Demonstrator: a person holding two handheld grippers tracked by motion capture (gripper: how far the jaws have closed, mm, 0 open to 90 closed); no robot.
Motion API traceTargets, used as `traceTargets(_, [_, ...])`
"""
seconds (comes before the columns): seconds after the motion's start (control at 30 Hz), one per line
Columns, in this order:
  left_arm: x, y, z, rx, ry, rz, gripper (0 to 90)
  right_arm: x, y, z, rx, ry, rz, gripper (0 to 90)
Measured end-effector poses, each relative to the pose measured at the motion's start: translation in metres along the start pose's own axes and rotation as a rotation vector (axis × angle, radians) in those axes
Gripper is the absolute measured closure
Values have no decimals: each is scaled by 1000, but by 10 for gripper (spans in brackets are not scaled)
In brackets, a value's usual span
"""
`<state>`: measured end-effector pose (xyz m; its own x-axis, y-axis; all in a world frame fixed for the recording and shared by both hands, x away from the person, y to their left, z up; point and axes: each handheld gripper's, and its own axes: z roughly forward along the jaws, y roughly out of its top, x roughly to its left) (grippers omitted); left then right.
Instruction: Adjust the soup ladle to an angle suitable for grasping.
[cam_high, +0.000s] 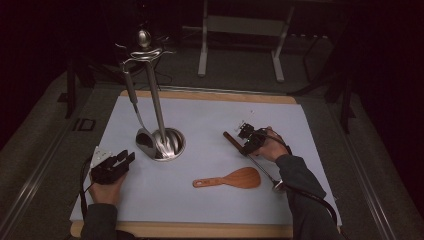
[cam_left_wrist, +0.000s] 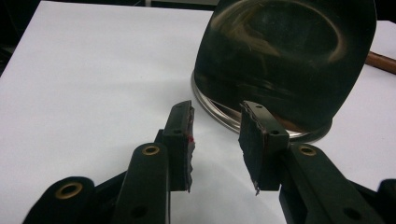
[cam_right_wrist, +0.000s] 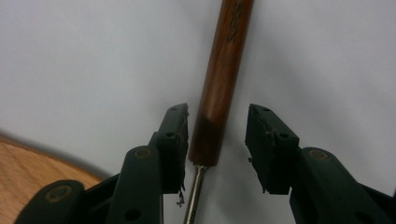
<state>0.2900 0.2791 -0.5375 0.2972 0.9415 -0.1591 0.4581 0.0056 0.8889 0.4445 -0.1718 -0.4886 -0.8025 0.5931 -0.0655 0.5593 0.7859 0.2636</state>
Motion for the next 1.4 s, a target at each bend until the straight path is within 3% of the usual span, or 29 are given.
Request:
traceTargets(0.17, [0,0,0,0,0,0,651,-1,5,9,79,35,48,670])
traceTargets(0.4, [0,0,0,-1,-2,0,650,2,12,11,143,14,63,713])
traceTargets(0.67, [0,0,0,-2,-1,-1,650,3,13,11,146,15,64,729])
traceTargets(0.73, [0,0,0,-1,-1,0,650,5,12,10,136,37,52,735])
traceTargets(1.03, [0,0,0,-1,0,-3,648,8,13,-4,87,32,14,738])
traceTargets(1.4, [1,0,0,-1,0,-7,646,5,18,-31,-45,15,-11,739])
